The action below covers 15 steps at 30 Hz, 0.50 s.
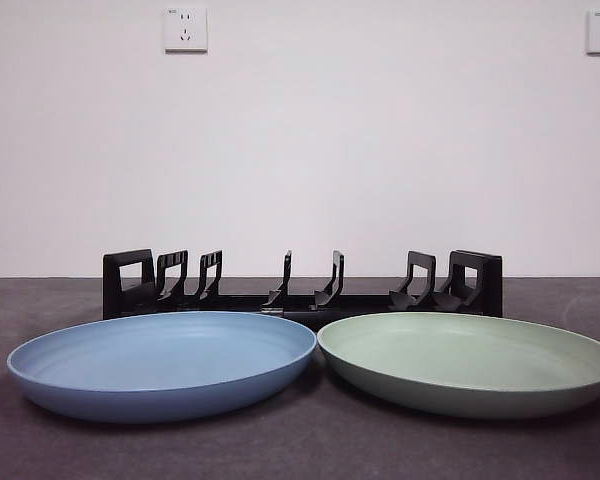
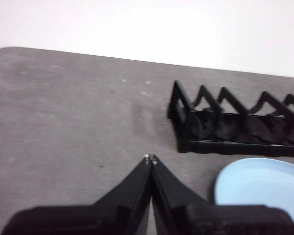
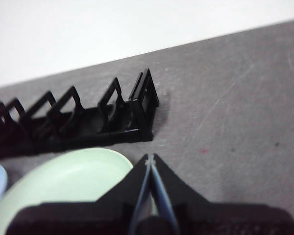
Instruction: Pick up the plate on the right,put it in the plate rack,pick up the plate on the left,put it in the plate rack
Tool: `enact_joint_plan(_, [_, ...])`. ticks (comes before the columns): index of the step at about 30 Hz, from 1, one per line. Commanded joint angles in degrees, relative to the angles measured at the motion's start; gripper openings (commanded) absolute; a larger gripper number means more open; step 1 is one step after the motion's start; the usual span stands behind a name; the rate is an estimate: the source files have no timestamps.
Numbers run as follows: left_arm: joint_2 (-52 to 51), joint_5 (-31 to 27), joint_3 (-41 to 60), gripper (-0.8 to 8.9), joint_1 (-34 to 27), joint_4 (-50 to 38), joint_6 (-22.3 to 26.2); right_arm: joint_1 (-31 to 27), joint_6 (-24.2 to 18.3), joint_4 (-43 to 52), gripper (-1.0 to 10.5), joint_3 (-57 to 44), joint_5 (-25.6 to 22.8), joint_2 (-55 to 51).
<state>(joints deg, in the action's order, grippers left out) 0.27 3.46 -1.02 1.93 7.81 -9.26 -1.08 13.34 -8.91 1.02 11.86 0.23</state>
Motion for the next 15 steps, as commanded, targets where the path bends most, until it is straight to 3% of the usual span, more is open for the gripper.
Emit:
enact_joint_plan(1, [0.0,3.6,0.5,-0.08,-0.1,-0.7,-1.7,0.1,10.3,0.4,-0.1,-0.5,0.1,-0.1])
enact_joint_plan(7, [2.1,6.6,-2.5,-0.08,0.0,-0.5,-7.6,0.1,14.3,-2.0,-0.1,2.6,0.2,3.1])
enact_joint_plan(15, [13.8,11.2,-11.7,-0.08,0.0,-1.0,-7.6,0.1,14.2,-4.1,-0.1,11.8,0.6,16.9])
